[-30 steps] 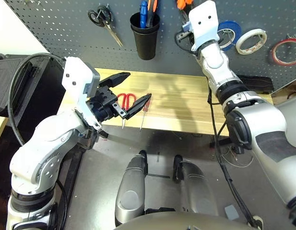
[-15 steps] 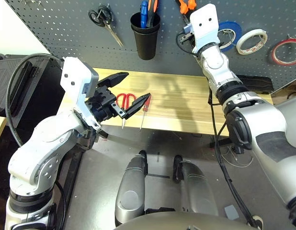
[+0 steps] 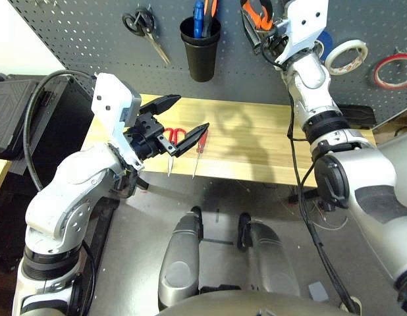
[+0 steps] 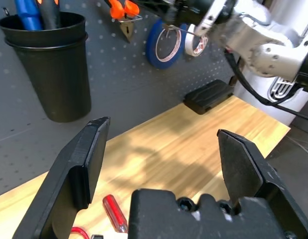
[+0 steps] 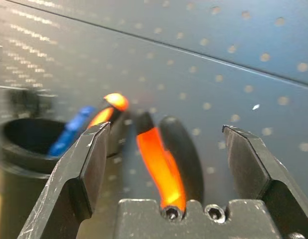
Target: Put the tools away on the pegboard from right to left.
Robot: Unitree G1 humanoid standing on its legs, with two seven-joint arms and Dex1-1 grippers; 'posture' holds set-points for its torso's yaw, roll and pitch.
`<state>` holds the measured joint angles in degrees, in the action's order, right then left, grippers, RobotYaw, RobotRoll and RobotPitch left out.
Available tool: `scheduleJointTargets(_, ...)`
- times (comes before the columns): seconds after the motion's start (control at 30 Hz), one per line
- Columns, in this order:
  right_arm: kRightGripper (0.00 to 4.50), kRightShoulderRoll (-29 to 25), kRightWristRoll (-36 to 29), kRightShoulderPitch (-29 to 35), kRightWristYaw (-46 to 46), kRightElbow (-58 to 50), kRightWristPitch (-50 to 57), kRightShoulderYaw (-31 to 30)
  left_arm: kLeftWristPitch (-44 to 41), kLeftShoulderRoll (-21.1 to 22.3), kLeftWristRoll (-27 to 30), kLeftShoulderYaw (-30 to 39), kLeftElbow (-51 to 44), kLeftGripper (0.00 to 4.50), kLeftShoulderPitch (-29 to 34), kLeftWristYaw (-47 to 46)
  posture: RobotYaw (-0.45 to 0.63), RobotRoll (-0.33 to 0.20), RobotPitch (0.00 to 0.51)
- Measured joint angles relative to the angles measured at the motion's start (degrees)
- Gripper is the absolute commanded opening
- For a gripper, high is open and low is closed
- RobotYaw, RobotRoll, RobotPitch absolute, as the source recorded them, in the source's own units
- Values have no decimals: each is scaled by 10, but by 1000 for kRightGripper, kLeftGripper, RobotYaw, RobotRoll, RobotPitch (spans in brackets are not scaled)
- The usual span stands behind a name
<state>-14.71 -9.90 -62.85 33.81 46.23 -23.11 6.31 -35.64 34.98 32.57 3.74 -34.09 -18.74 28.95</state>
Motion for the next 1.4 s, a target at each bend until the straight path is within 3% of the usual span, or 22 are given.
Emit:
scheduleJointTargets(0.27,4481,-97,-75,119,119,-253,279,-15,41,-18,-26,-15,33,4500,9,19,110,0,227)
scheduleJointTargets(0.47,4481,-146,-81,217,170,-306,404,-49,54,-37,-49,-26,69,4500,21,19,97,0,200)
scheduleJointTargets(0.7,4481,-150,-49,232,193,-267,393,-82,62,-44,-66,-28,99,4500,43,22,97,0,188)
scheduleJointTargets(0.93,4481,-152,11,232,218,-145,275,-106,37,-46,-99,-38,125,4500,87,0,99,0,205)
scheduleJointTargets(1.07,4481,-152,13,231,257,-100,232,-107,26,-55,-127,-45,146,4500,87,-24,101,0,209)
scheduleJointTargets(1.4,4481,-135,36,208,300,-54,203,-119,-10,-95,-177,-80,210,4500,46,-57,123,0,275)
